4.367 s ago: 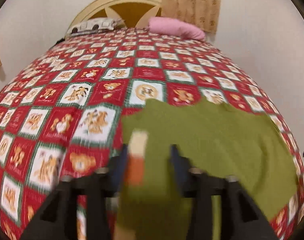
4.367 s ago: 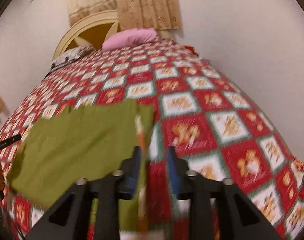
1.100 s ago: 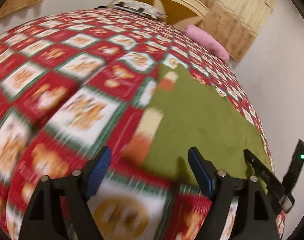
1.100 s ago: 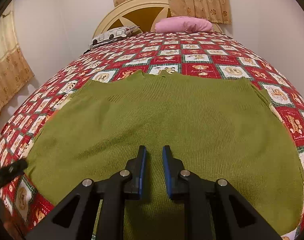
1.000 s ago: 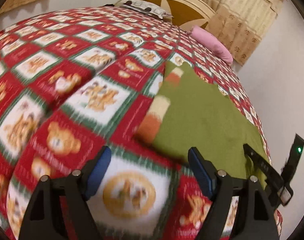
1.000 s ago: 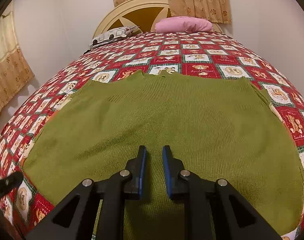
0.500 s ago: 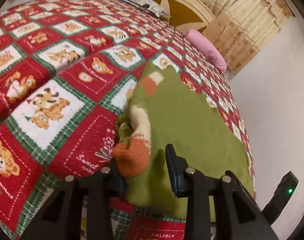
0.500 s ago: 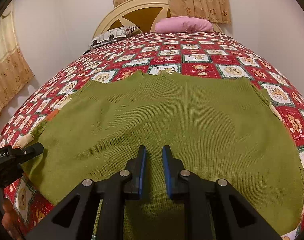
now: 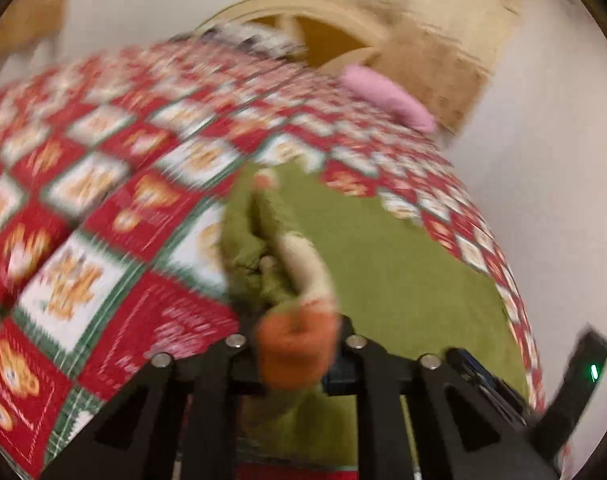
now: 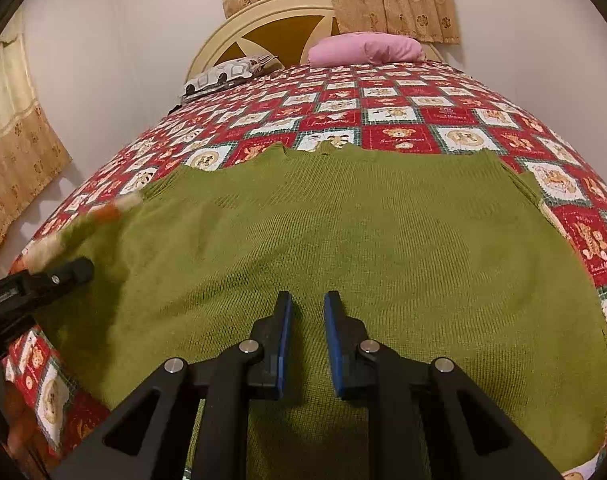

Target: Fold small clothes

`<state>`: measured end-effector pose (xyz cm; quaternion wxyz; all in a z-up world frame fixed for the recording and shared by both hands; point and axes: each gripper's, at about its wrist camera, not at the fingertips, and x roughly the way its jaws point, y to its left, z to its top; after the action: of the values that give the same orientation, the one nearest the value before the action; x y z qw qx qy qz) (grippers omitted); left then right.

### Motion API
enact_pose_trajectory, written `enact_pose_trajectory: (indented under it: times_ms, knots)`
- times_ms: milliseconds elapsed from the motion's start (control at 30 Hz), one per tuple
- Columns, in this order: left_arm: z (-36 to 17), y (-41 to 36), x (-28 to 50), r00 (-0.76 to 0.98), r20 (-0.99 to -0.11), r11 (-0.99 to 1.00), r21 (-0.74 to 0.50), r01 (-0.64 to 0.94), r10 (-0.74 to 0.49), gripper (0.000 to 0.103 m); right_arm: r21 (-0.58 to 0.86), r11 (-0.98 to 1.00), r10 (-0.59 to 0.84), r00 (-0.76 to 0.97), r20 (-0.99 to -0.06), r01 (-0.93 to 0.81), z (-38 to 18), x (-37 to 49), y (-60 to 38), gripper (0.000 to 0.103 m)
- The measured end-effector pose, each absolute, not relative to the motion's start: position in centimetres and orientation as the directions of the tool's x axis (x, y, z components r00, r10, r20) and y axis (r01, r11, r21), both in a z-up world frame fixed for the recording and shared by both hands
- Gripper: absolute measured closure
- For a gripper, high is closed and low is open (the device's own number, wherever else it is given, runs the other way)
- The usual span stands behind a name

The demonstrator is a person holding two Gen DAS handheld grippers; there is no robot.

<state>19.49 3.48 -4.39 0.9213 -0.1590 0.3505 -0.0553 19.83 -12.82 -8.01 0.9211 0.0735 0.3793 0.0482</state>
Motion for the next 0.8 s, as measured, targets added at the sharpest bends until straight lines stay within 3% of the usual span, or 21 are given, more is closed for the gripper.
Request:
enact_pose_trajectory:
  times_ms: [167, 300, 467, 533, 600, 733, 800]
  knots:
    - [-4.3, -2.3, 18.8, 0.746, -0.634, 0.978, -0.099, 0.182, -0.203, 0.087, 0.203, 0.979, 0.165, 0.708, -0.687, -0.031, -8.1, 19.8, -13.2, 0.086]
    - [-7.0, -3.3, 19.3, 0.696, -0.692, 0.977, -0.07, 0.203, -0.194, 0.087, 0.224, 0.974, 0.179, 0.707, -0.684, -0.031, -8.2, 19.7, -13.4, 0.086]
    - [-6.8, -2.6, 19.1, 0.696, -0.682, 0.973, -0.112, 0.204, -0.224, 0.087, 0.24, 0.97, 0.191, 0.704, -0.684, -0.03, -8.1, 19.7, -13.5, 0.086]
    - [-6.7, -2.6, 19.0, 0.7, -0.675, 0.971, -0.124, 0.206, -0.235, 0.087, 0.285, 0.957, 0.233, 0.696, -0.679, -0.042, -7.8, 19.9, -13.9, 0.075]
    - [-6.7, -2.4, 19.0, 0.702, -0.664, 0.966, -0.156, 0.208, -0.258, 0.087, 0.399, 0.912, 0.35, 0.681, -0.643, -0.092, -7.0, 20.5, -14.5, 0.044]
    - [-6.8, -1.9, 19.2, 0.705, -0.646, 0.956, -0.217, 0.198, -0.293, 0.087, 0.559, 0.812, 0.517, 0.651, -0.555, -0.168, -4.4, 23.2, -14.2, 0.027]
    - [-6.7, -1.8, 19.1, 0.71, -0.639, 0.955, -0.223, 0.197, -0.296, 0.087, 0.611, 0.767, 0.599, 0.561, -0.572, -0.196, -4.3, 26.0, -12.9, 0.023]
